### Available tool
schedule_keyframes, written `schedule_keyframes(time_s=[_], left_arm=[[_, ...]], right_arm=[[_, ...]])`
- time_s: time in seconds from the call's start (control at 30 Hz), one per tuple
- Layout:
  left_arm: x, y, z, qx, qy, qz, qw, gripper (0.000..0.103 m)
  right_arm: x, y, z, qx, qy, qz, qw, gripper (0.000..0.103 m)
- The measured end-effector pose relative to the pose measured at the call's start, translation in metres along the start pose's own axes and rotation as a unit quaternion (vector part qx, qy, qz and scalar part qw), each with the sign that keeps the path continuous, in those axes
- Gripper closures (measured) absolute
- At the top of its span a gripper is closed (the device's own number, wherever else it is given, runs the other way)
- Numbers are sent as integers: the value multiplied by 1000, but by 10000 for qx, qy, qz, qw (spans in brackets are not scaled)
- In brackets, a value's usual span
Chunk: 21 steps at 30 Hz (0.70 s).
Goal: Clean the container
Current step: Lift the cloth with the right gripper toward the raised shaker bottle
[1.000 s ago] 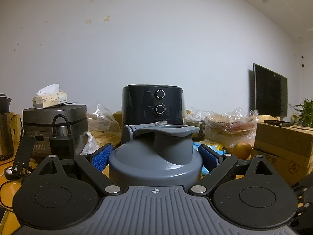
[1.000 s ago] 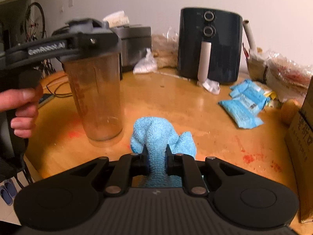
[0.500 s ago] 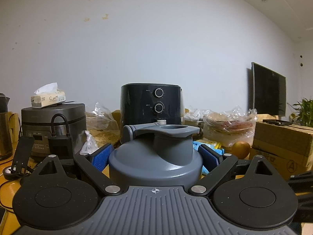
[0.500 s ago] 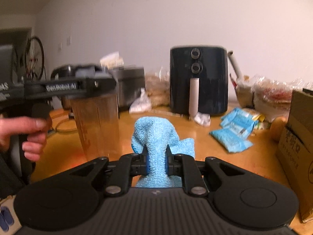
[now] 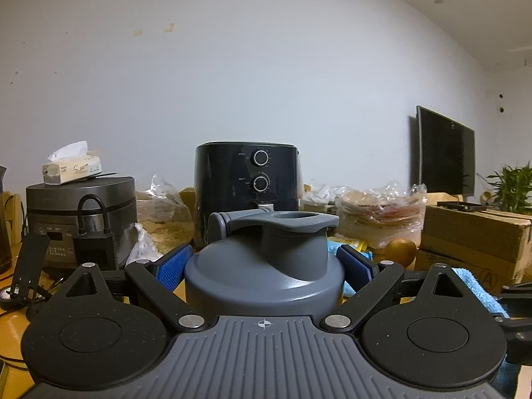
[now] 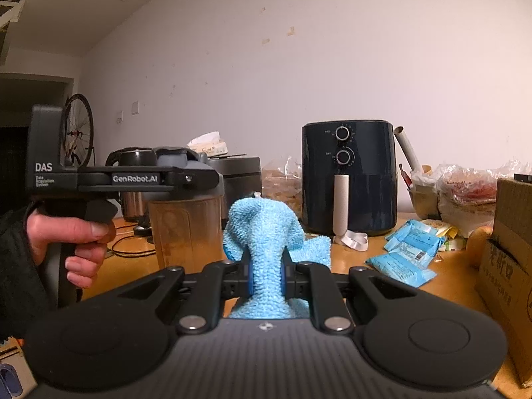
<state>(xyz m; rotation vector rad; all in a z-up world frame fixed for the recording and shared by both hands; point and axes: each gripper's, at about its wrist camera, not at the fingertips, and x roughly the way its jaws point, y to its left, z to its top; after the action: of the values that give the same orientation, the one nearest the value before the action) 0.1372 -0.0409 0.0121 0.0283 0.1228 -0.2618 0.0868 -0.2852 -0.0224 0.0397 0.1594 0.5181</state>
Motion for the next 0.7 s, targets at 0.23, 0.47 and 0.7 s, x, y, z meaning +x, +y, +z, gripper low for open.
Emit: schedule_keyframes(time_s=[0.23, 0.47, 0.7], left_arm=[[1, 4, -1, 24, -36, -196, 9998, 8], [2, 10, -3, 61, -65, -470, 9989, 8], [5, 21, -3, 101, -50, -878, 9961, 8]], right_arm=[[-2, 0, -3, 0, 3, 58, 10000, 96], [-2, 0, -3, -32, 21, 160, 9999, 96], [-1, 1, -4, -43, 22, 235, 9997, 96]])
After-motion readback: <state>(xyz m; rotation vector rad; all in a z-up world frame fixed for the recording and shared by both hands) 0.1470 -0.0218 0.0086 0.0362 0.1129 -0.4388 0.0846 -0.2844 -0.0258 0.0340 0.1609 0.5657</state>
